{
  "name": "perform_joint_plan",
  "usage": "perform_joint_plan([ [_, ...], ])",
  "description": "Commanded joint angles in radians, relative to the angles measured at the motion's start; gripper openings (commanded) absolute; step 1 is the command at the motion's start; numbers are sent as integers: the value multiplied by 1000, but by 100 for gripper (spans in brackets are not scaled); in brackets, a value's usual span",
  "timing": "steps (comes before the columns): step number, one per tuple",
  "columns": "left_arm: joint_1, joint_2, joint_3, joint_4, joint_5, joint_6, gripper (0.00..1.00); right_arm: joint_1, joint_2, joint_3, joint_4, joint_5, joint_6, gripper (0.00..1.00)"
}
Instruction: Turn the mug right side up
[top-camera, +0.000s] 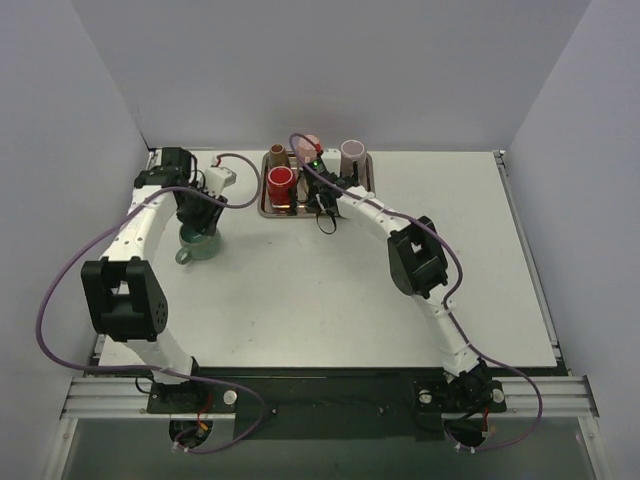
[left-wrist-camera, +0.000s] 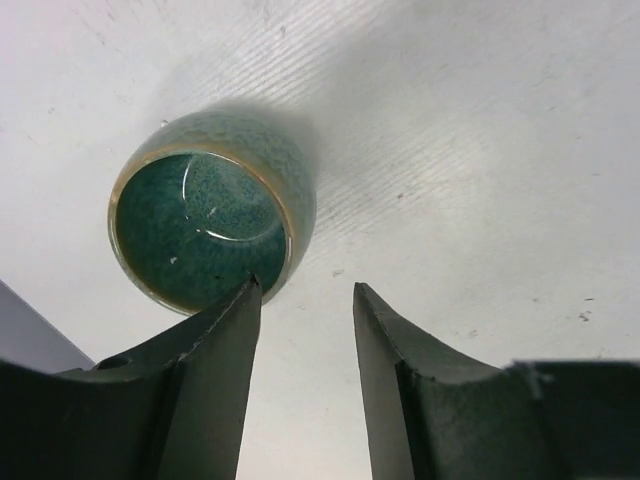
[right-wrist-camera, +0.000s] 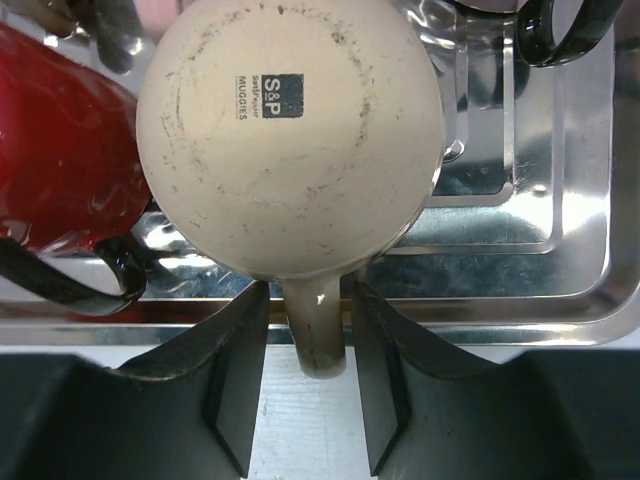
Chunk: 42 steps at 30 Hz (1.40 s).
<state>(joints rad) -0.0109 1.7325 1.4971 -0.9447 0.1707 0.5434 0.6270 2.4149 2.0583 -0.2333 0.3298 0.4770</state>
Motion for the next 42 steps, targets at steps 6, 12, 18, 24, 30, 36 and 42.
perform_joint_plan([
  [6, 6, -224, 63, -92, 279, -49, 53, -35, 30, 71, -89, -28, 28, 0],
  [12, 6, -303, 63, -129, 426, -68, 55, -15, -201, -244, 161, -93, -3, 0],
  [18, 5, -407, -41, 143, 520, -380, 56, -7, -555, -548, 500, -39, 49, 0],
  [24, 5, -499, -224, 477, 616, -680, 64, 28, -718, -633, 598, -55, 43, 0],
  [30, 5, -462, -328, 860, 834, -1163, 66, 115, -878, -808, 903, -139, 118, 0],
  [36, 6, -449, -396, 1313, 863, -1502, 69, 186, -916, -837, 1101, -294, 264, 0],
  [42, 5, -459, -408, 1367, 802, -1507, 70, 227, -881, -787, 1126, -382, 353, 0],
])
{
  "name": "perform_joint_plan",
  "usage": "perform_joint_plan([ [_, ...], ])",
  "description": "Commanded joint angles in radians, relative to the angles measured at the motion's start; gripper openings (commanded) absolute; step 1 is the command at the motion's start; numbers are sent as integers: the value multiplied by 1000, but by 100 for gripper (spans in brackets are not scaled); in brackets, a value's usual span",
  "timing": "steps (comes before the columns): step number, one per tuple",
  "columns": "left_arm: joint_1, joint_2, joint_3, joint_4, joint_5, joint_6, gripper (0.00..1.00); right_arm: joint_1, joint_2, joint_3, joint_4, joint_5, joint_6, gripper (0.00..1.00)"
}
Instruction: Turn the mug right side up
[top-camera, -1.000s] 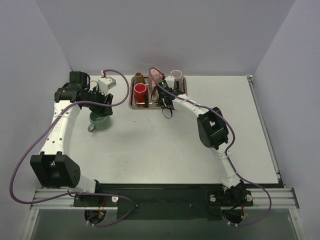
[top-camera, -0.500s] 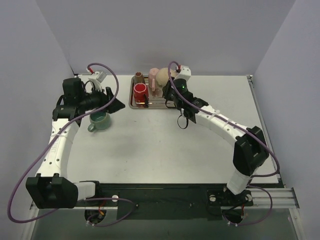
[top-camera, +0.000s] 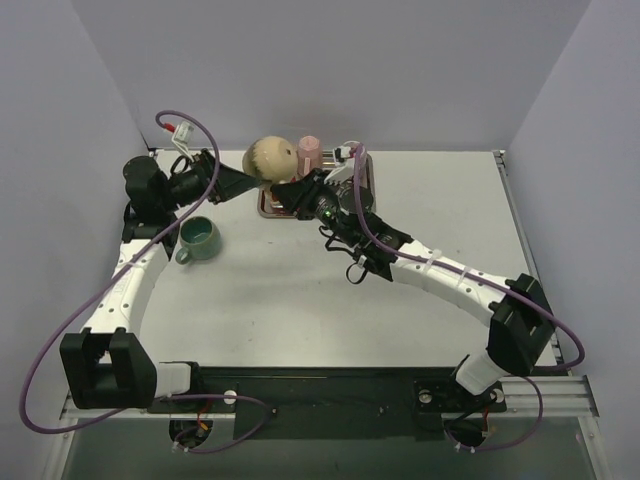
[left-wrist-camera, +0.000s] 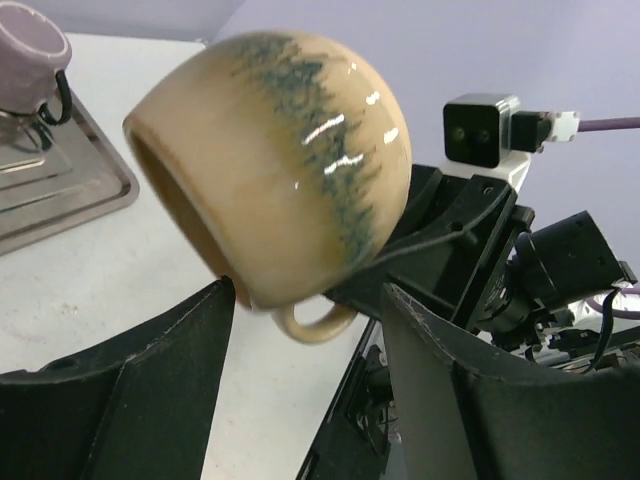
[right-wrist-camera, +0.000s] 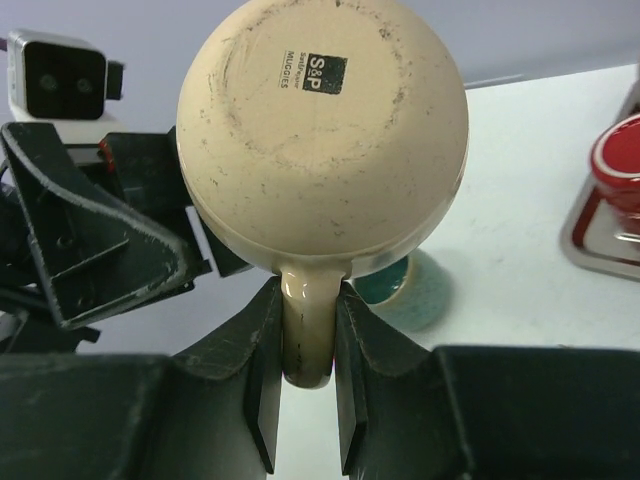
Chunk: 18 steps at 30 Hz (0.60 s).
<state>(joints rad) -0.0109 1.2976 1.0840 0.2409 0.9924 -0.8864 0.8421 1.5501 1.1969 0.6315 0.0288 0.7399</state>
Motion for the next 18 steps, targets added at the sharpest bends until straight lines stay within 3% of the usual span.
perform_joint_plan([
  [1, 6, -33, 10, 161, -35, -51, 70, 14, -7, 79, 260, -92, 98, 0],
  [3, 6, -43, 17, 159, -49, -36, 70, 17, 10, 89, 264, -113, 131, 0],
  [5, 5, -49, 10, 191, -51, -57, 63, 18, 31, 98, 273, -138, 168, 0],
  [7, 6, -55, -4, 254, -47, -98, 48, 18, 60, 113, 278, -165, 214, 0],
  [9, 5, -57, -10, 281, -44, -111, 11, 18, 91, 121, 275, -181, 246, 0],
  [10, 6, -60, -9, 252, -46, -102, 1, 17, 97, 121, 270, -181, 251, 0],
  [11, 5, -58, -9, 220, -58, -59, 0, 17, 105, 122, 249, -182, 256, 0],
  [12, 6, -63, -6, 104, -70, -21, 0, 8, 108, 122, 232, -181, 254, 5],
  [13, 6, -64, 23, 27, -108, 112, 0, 5, 113, 121, 174, -179, 250, 18],
  [14, 6, -60, 43, -184, -145, 192, 0, -6, 113, 122, 134, -178, 221, 37],
  [15, 0, -52, 101, -297, -240, 384, 0, -14, 108, 121, 63, -162, 166, 45],
  [16, -7, -31, 152, -477, -289, 465, 0, -24, 102, 128, 6, -152, 133, 50],
  [18, -53, 14, 210, -672, -461, 723, 0, -43, 99, 163, -188, -52, -3, 81],
])
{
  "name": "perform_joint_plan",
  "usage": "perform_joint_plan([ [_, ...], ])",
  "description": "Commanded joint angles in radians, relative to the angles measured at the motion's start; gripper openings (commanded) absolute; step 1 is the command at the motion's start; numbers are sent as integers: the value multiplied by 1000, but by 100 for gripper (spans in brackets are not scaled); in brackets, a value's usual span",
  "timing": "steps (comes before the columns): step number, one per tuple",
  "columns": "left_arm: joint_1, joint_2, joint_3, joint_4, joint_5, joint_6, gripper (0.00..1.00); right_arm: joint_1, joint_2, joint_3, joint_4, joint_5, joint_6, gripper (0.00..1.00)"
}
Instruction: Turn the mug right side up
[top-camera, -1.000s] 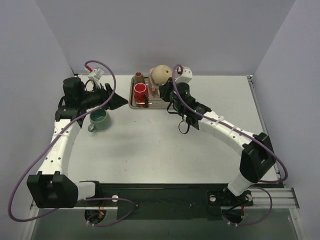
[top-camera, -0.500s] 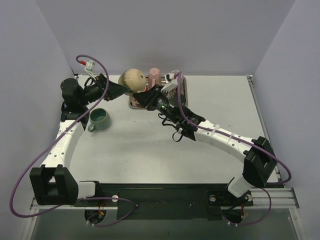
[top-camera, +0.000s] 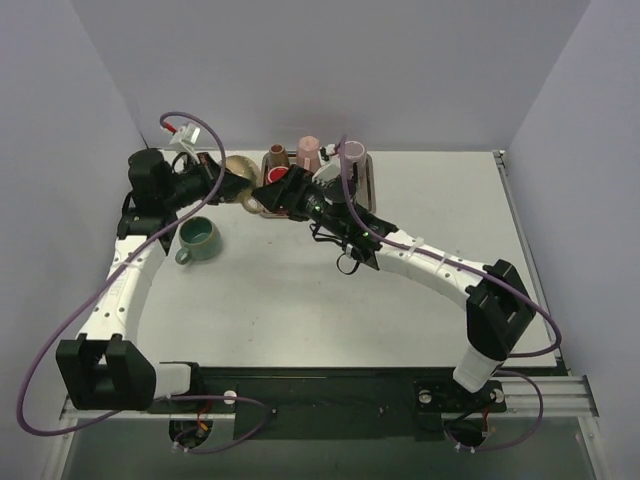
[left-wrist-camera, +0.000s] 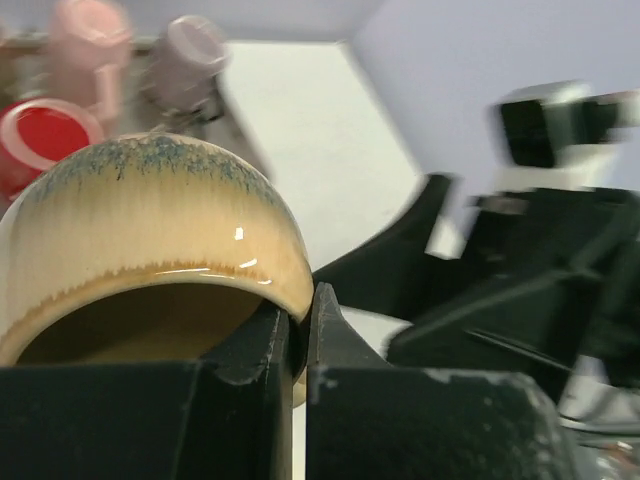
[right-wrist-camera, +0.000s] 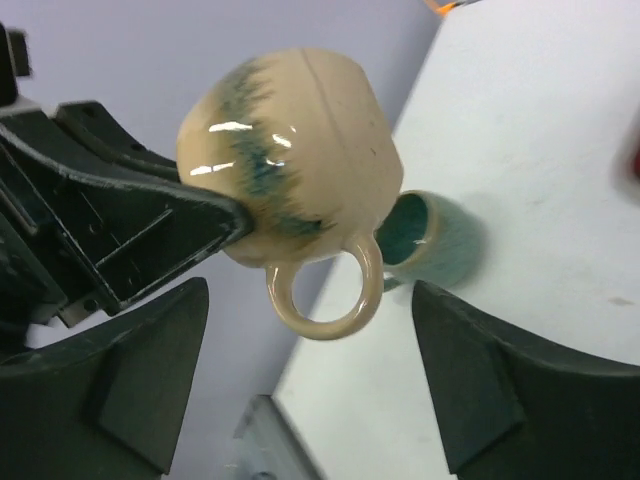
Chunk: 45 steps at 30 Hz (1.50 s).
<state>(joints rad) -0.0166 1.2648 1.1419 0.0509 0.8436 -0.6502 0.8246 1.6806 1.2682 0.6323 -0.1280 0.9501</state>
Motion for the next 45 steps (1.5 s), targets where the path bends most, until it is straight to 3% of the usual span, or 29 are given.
perform_joint_plan([
  [1, -81, 63, 172, -547, -416, 605, 0, -30, -32, 114, -329, 152, -325, 85],
  [3, -126, 123, 212, -686, -515, 760, 0, -45, -4, 164, -469, 272, -472, 86],
  [6, -186, 204, 242, -853, -592, 879, 0, -88, 80, 247, -549, 382, -585, 86],
  [9, -259, 242, 228, -908, -681, 992, 0, -140, 174, 315, -546, 308, -667, 83],
  [10, -269, 254, 211, -922, -690, 1017, 0, -168, 241, 370, -562, 212, -678, 83],
  [14, -322, 289, 148, -907, -759, 1073, 0, -223, 434, 566, -629, 79, -674, 77],
  [18, -324, 323, 110, -876, -729, 1127, 0, -223, 585, 695, -642, -22, -728, 76],
  [25, -315, 384, 75, -819, -695, 1175, 0, -219, 721, 738, -500, -30, -677, 74],
  [31, -270, 397, 39, -764, -649, 1195, 0, -213, 783, 847, -551, 19, -617, 72],
  [33, -258, 398, 39, -770, -629, 1204, 7, -214, 813, 898, -586, 42, -590, 72],
  [35, -249, 397, 44, -792, -609, 1215, 33, -214, 847, 956, -620, 48, -564, 71],
  [39, -232, 358, 73, -845, -554, 1222, 59, -213, 880, 1033, -671, 62, -536, 67],
  [41, -221, 323, 96, -875, -523, 1222, 66, -211, 872, 1019, -671, 70, -524, 66],
  [45, -186, 252, 143, -933, -465, 1222, 68, -193, 881, 1017, -697, 76, -510, 65],
])
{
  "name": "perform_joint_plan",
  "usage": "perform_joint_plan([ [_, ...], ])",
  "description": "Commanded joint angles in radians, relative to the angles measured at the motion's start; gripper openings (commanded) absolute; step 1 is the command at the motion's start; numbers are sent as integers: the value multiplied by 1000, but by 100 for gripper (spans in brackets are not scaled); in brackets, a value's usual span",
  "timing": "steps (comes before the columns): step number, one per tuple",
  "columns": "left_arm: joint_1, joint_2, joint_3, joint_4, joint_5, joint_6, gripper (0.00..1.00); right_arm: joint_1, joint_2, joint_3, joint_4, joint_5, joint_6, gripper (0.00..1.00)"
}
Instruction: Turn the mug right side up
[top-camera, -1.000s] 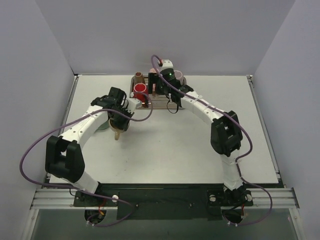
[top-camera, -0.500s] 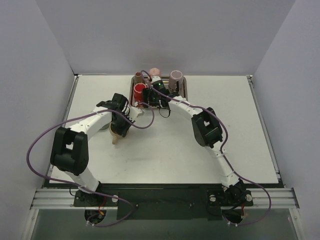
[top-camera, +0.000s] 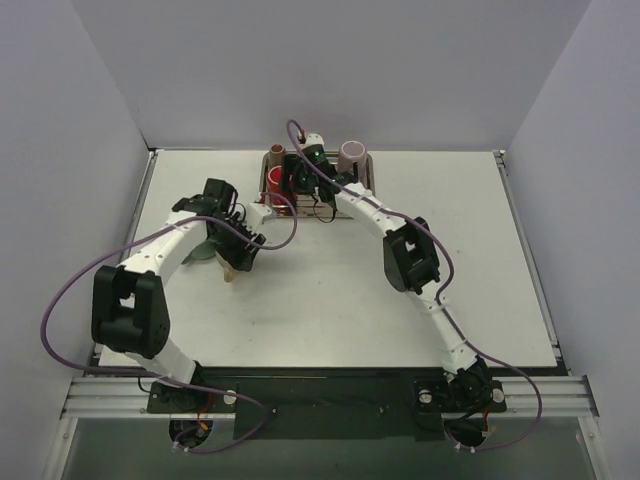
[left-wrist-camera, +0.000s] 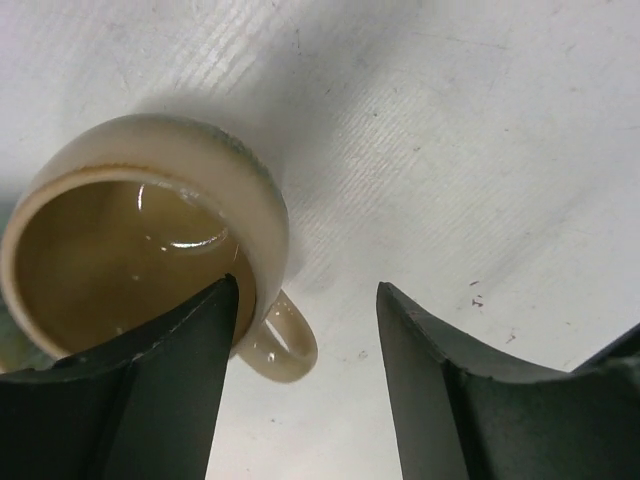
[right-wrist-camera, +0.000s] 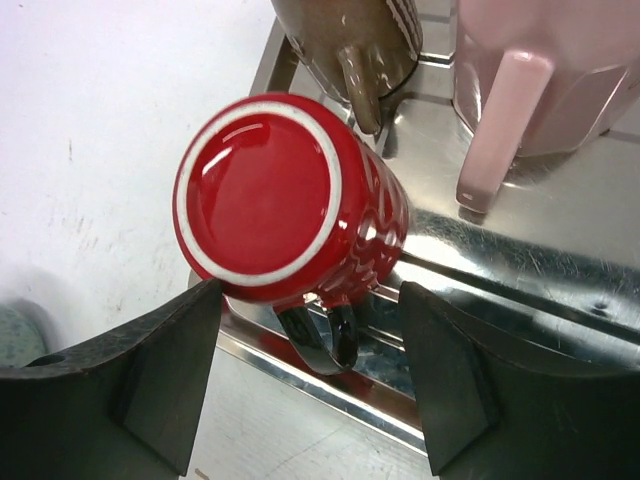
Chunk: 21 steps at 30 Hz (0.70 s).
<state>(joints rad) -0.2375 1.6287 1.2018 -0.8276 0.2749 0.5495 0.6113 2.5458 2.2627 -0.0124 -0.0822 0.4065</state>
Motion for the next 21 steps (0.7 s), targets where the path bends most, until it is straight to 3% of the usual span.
perform_joint_plan([
  [1, 47, -134, 90, -59, 115, 23, 68, 27, 21, 26, -73, 51, 26, 65],
  [11, 96, -263, 102, -76, 172, 41, 70, 30, 83, 142, -158, 193, 120, 52],
  [13, 102, -279, 104, -70, 176, 41, 71, 31, 96, 166, -173, 213, 136, 44],
  [15, 109, -286, 107, -67, 182, 40, 71, 30, 102, 178, -173, 219, 156, 23],
  [17, 113, -290, 111, -68, 190, 33, 71, 25, 91, 157, -149, 211, 164, 11],
  [19, 115, -293, 114, -74, 199, 33, 71, 28, 44, 71, -63, 187, 144, 1],
  [21, 115, -291, 114, -91, 208, 32, 71, 44, -17, -87, 55, 154, 92, 0],
])
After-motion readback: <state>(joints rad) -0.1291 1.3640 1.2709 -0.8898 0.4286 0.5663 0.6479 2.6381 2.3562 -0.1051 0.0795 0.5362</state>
